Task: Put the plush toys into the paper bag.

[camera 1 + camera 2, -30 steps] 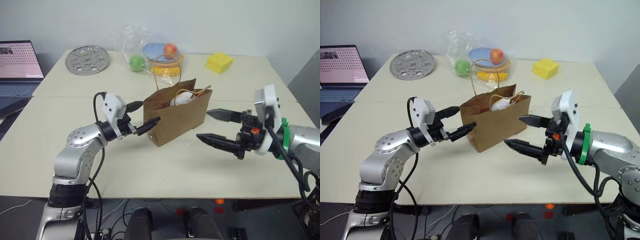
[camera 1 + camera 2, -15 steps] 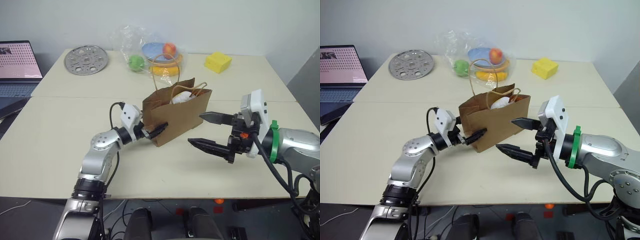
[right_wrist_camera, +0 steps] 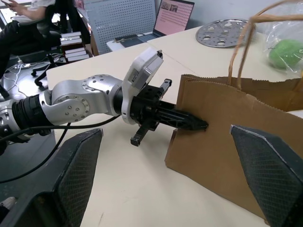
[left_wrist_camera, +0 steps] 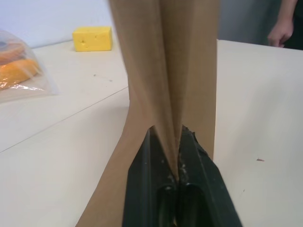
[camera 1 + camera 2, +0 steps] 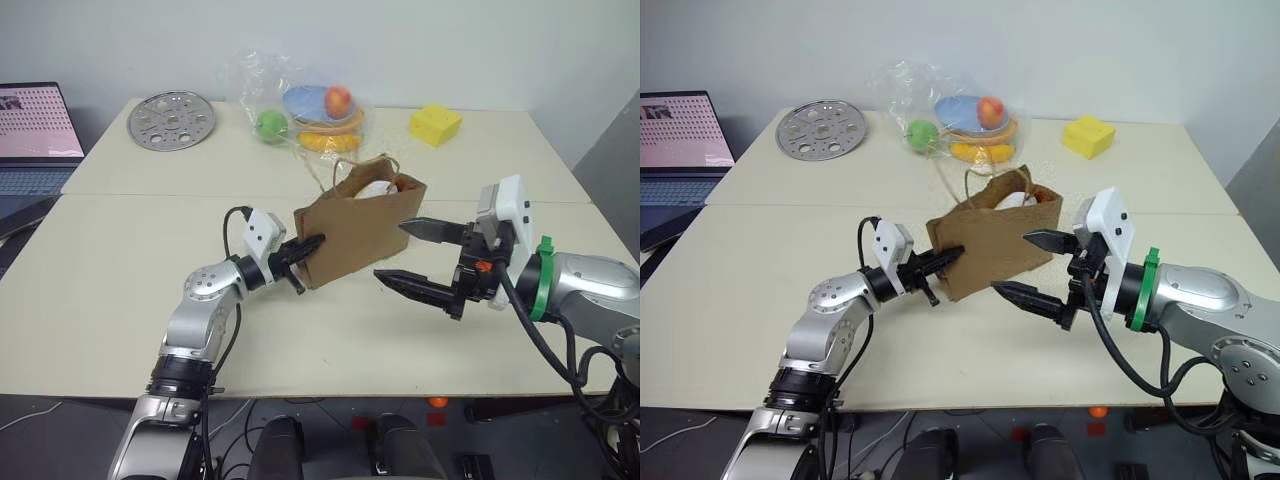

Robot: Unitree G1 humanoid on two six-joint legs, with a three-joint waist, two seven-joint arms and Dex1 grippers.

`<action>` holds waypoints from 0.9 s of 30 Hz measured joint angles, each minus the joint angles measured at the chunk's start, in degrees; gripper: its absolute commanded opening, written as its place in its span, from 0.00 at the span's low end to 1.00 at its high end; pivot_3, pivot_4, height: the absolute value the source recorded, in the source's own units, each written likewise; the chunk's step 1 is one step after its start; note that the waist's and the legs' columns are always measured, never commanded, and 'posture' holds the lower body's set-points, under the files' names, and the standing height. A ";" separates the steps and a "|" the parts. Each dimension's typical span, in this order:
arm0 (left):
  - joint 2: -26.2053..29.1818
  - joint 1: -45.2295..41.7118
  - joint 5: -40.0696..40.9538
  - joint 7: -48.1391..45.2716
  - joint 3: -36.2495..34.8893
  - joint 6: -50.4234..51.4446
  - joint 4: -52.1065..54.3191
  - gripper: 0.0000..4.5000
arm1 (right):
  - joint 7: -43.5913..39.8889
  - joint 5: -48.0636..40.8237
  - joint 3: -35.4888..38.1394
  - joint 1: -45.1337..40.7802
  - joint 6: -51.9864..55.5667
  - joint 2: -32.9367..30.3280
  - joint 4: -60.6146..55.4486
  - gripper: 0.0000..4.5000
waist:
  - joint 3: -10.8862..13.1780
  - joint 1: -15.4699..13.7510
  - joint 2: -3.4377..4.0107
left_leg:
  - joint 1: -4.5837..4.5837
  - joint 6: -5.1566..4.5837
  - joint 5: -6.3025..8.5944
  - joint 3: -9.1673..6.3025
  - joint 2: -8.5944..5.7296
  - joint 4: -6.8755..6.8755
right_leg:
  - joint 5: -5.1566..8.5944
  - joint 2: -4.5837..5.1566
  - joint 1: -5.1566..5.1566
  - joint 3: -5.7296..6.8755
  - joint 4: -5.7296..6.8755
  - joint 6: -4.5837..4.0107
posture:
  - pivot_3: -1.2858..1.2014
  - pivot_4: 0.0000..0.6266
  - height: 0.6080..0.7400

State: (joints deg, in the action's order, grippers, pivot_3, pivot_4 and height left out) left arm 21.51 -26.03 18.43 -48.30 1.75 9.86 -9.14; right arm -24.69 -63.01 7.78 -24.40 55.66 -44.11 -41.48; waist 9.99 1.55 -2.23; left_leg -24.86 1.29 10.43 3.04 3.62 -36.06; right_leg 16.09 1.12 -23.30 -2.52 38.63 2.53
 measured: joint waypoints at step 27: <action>-2.12 -22.29 -0.41 -36.94 4.88 -9.30 -34.48 0.41 | 14.03 -34.83 3.28 -7.62 -1.24 -18.38 -0.88 1.00 | 0.02 0.13 -0.02 | -0.08 -0.03 0.02 -0.07 0.03 0.08 | 0.05 -0.01 -0.05 0.04 -0.08 -0.08 | 0.52 0.24 1.00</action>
State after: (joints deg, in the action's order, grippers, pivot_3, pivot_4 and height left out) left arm 19.39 -48.32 18.02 -85.24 6.63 0.56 -43.62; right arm -10.66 -97.84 11.06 -32.02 54.42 -62.49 -42.36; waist 10.01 1.69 -2.25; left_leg -24.94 1.26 10.45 2.97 3.66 -35.98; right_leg 16.15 1.10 -23.35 -2.47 38.54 2.45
